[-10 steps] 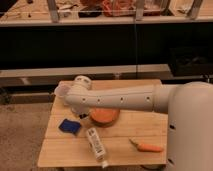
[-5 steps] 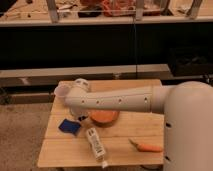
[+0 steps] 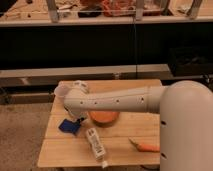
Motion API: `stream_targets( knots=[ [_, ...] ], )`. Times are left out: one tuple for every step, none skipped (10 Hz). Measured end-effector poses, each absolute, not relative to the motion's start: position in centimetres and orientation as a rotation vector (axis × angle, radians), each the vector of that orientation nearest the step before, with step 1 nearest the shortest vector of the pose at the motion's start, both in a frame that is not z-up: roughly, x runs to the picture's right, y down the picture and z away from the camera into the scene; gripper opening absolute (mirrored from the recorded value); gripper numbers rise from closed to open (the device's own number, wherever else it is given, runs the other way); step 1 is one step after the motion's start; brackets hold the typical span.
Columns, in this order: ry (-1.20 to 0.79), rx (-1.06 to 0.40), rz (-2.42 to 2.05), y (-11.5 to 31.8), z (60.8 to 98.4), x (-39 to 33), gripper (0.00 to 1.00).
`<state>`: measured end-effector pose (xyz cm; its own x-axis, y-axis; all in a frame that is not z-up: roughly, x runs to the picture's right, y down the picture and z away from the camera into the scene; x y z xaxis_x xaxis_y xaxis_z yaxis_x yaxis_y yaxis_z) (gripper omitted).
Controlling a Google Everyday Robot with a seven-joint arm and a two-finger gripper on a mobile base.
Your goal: Place the eraser on the white sponge
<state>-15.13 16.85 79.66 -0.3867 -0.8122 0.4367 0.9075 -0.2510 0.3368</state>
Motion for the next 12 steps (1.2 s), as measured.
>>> stream_targets(
  knots=[
    [-0.660, -0.206, -1.869, 17.0, 79.7, -15.3, 0.04],
    [-0.666, -0.205, -1.880, 17.2, 79.8, -15.6, 0.04],
    [-0.672, -0.203, -1.891, 17.3, 80.0, -15.9, 0.04],
    [-0.678, -0.204, -1.898, 17.4, 80.1, -16.0, 0.04],
    [-0.682, -0.207, -1.905, 17.5, 80.2, -16.0, 0.04],
    [-0.688, -0.209, -1.914, 17.6, 80.4, -16.2, 0.04],
    [-0.693, -0.211, -1.921, 17.8, 80.5, -16.5, 0.04],
    [-0.697, -0.211, -1.930, 17.9, 80.6, -16.7, 0.04],
    [-0.702, -0.213, -1.940, 18.0, 80.7, -16.8, 0.04],
    [-0.705, -0.216, -1.945, 18.1, 80.8, -16.8, 0.04],
    [-0.710, -0.220, -1.950, 18.2, 80.9, -16.9, 0.04],
    [-0.721, -0.223, -1.957, 18.5, 80.9, -17.1, 0.04]
  ],
)
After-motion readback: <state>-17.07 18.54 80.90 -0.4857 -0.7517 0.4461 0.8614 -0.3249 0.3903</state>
